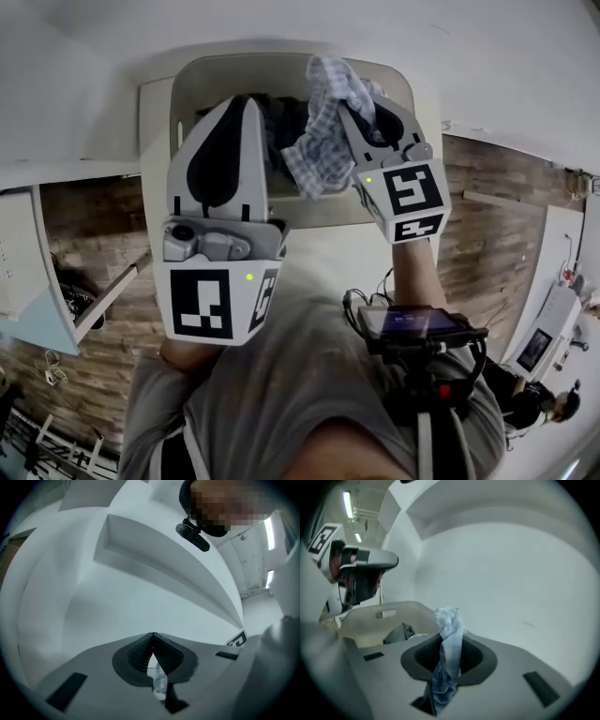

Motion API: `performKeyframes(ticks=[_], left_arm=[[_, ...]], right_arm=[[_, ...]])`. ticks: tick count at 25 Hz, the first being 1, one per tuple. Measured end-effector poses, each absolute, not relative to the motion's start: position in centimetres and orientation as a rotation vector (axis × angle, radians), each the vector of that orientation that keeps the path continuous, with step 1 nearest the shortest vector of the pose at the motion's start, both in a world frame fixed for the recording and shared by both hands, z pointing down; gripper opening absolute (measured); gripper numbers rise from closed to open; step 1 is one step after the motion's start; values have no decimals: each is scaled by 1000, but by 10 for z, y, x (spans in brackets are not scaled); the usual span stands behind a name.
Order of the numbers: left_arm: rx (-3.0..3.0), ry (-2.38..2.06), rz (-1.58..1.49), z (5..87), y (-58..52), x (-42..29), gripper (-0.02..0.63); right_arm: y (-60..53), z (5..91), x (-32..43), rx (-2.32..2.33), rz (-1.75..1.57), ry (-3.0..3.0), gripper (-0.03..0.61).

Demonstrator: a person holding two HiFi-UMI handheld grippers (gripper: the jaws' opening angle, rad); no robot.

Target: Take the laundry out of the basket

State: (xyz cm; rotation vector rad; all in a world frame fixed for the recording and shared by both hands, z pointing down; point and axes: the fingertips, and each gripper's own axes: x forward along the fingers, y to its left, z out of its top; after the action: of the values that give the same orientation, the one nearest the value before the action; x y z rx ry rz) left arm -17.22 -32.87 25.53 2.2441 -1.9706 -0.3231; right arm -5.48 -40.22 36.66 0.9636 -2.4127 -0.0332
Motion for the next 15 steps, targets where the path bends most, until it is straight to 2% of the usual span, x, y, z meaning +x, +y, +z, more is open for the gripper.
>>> performKeyframes(ticks=[7,15], left_arm=[[2332,-2020,-319,211,-281,-123,8],[2358,-2106,-331,193,-252,-92,8]], right_arm=[[-381,229,-22,1127,-230,-2657,81],[-353,119,30,1260,-446,-2768,81]])
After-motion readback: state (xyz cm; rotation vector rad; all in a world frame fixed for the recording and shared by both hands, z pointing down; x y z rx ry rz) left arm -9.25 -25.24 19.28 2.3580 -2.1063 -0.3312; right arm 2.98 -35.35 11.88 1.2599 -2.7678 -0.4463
